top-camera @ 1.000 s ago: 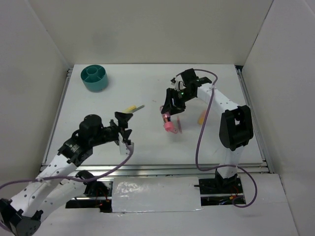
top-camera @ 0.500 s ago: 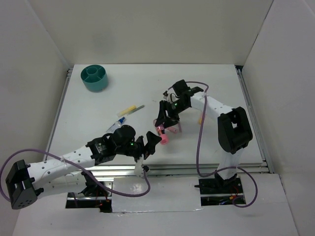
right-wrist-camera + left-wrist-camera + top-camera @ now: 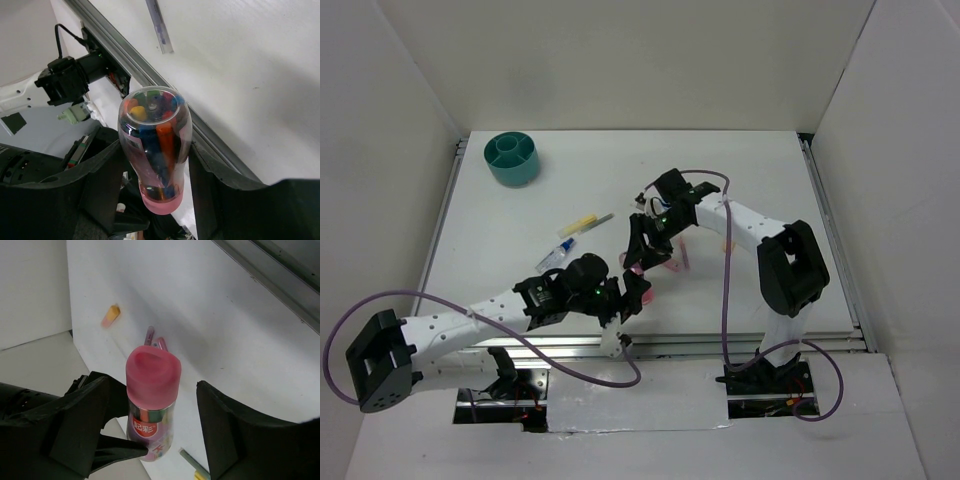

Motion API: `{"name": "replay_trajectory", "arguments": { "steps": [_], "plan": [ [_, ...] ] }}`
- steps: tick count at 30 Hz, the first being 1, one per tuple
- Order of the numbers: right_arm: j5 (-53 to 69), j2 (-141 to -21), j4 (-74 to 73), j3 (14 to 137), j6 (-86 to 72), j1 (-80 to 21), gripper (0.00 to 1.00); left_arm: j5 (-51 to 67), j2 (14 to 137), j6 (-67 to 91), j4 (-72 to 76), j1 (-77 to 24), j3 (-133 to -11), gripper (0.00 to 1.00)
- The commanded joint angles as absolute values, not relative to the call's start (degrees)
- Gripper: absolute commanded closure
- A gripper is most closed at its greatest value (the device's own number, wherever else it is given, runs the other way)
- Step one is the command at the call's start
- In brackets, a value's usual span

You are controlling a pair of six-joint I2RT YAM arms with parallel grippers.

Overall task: Sort the stationery into containers
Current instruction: Pick up the stationery from the center of the board, then place the stationery in the storage box.

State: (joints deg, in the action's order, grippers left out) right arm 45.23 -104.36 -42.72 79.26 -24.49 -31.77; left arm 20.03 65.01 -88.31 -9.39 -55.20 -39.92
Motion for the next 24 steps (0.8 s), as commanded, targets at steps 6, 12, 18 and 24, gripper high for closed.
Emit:
{"name": "replay_trajectory", "arguments": {
  "steps": [6,12,18,24],
  "plan": [
    [46.4,-101.1,-41.5,80.6,-26.1,-32.3,1.0,16.4,67.3,-87.9,-7.5,-56.6,-40.6,0.28],
    [46.8,-101.2,-41.2,80.1,-26.0,-32.7,1.0,12.4,67.8,-85.5,-3.8,-58.2,-39.2,0.45],
    [45.0,-100.1,-41.7,79.7,-25.6,-33.6,1.0,10.5,67.9,-83.8,1.2,-58.9,-38.0,0.62],
    [44.6,-99.8,-43.1,81.3,-22.4,-32.6,0.27,10.8,64.3,-76.4,1.8,-60.1,-39.2,0.94]
  ]
}}
